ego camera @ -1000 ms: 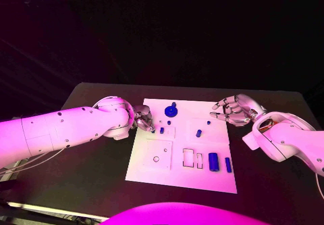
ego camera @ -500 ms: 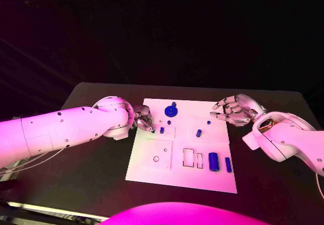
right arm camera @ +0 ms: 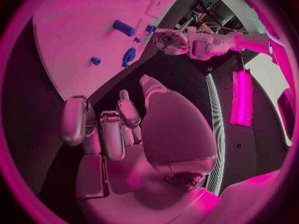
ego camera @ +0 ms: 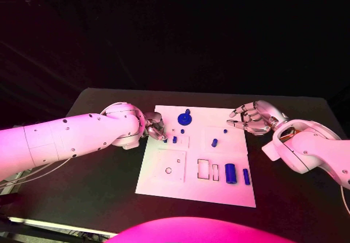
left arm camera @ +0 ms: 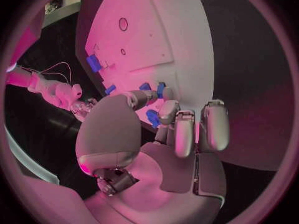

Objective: Assemble the parts on the task board

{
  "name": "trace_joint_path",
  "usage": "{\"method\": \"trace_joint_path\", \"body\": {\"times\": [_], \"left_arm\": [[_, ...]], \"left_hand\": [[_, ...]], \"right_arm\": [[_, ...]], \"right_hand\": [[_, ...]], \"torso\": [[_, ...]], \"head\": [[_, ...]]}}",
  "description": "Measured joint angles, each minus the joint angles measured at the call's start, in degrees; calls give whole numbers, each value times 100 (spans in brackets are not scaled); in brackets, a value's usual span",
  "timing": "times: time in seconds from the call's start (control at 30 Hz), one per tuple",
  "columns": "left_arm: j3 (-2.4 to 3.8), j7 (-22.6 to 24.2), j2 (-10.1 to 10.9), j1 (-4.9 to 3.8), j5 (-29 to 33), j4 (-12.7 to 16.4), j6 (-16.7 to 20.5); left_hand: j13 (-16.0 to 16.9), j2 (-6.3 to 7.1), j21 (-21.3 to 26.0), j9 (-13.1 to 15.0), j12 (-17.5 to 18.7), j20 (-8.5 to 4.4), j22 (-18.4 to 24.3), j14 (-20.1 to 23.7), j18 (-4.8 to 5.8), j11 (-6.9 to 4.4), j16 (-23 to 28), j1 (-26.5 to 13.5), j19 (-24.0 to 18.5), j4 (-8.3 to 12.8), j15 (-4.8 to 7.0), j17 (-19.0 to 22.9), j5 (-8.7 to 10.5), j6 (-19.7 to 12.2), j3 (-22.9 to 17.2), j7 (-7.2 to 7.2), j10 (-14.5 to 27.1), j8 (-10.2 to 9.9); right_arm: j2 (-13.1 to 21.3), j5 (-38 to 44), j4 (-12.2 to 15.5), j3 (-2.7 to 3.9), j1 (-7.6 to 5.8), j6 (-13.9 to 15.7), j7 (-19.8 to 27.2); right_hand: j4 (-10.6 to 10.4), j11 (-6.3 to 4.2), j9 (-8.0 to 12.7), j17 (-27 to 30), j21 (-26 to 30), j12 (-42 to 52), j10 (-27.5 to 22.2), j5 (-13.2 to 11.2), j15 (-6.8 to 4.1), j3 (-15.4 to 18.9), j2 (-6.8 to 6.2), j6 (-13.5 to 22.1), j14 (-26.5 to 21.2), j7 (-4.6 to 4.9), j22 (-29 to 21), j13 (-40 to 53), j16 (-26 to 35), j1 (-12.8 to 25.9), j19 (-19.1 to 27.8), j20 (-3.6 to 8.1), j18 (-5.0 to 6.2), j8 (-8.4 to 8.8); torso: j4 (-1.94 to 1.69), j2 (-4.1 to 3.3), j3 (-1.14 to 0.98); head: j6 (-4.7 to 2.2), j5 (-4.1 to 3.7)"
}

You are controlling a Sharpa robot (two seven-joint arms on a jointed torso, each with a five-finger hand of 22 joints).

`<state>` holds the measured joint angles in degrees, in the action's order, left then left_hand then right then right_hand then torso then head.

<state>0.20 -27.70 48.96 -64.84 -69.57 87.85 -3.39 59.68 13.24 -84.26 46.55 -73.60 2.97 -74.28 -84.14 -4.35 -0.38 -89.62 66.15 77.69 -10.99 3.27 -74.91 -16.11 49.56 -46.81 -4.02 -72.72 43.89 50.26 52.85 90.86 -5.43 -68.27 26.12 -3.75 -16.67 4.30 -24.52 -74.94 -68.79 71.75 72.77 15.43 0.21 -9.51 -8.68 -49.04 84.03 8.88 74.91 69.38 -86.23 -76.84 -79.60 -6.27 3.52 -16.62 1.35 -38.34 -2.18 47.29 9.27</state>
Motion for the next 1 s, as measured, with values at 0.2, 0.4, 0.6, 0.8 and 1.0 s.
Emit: {"method": "trace_joint_path", "body": {"times": [0.2,0.4,0.6,0.8,1.0], "left_arm": [[18,0,-24,25,6,-37,-6],[27,2,-32,59,10,-85,-5],[29,-10,-28,73,10,-87,-6],[32,-24,-11,83,6,-64,-2],[32,-25,-1,93,9,-45,35]], "left_hand": [[0,1,0,-5,0,0,0,0,0,1,0,-1,0,0,0,0,0,1,0,-1,-1,15],[-1,-19,0,-22,0,-20,1,0,0,2,0,-25,20,0,-1,0,-6,11,-1,-11,-15,15],[8,-4,0,-21,0,-22,1,0,0,-13,0,-40,22,-1,-1,0,-9,14,-3,-9,-31,10],[19,-2,0,-18,0,-22,2,0,0,-12,0,-58,22,-7,-1,0,-8,26,-10,0,-31,-8],[70,-2,0,-19,-28,-22,2,0,0,-21,0,-58,22,-6,-1,0,-8,36,-10,-3,-81,-23]], "right_arm": [[2,0,3,0,0,0,0],[6,0,4,0,0,0,0],[10,0,4,0,0,0,0],[13,0,5,0,0,0,0],[14,0,6,0,0,0,0]], "right_hand": [[0,0,0,0,0,0,0,0,0,0,0,0,0,0,0,0,0,0,0,0,0,0],[0,0,0,1,0,0,0,0,0,0,0,0,0,0,0,0,0,0,0,0,0,0],[0,0,0,1,0,0,0,0,0,0,0,0,0,0,0,-1,0,0,0,0,0,0],[0,0,0,1,0,0,0,0,0,0,0,0,0,0,-1,-1,0,0,0,0,0,0],[0,0,0,2,0,0,0,0,0,0,0,0,0,0,4,-1,0,0,0,0,0,0]], "torso": [[3,1,-3],[-1,1,-3],[-2,5,0],[-5,6,4],[-11,5,4]], "head": [[9,-11],[25,-27],[38,-34],[38,-41],[33,-46]]}}
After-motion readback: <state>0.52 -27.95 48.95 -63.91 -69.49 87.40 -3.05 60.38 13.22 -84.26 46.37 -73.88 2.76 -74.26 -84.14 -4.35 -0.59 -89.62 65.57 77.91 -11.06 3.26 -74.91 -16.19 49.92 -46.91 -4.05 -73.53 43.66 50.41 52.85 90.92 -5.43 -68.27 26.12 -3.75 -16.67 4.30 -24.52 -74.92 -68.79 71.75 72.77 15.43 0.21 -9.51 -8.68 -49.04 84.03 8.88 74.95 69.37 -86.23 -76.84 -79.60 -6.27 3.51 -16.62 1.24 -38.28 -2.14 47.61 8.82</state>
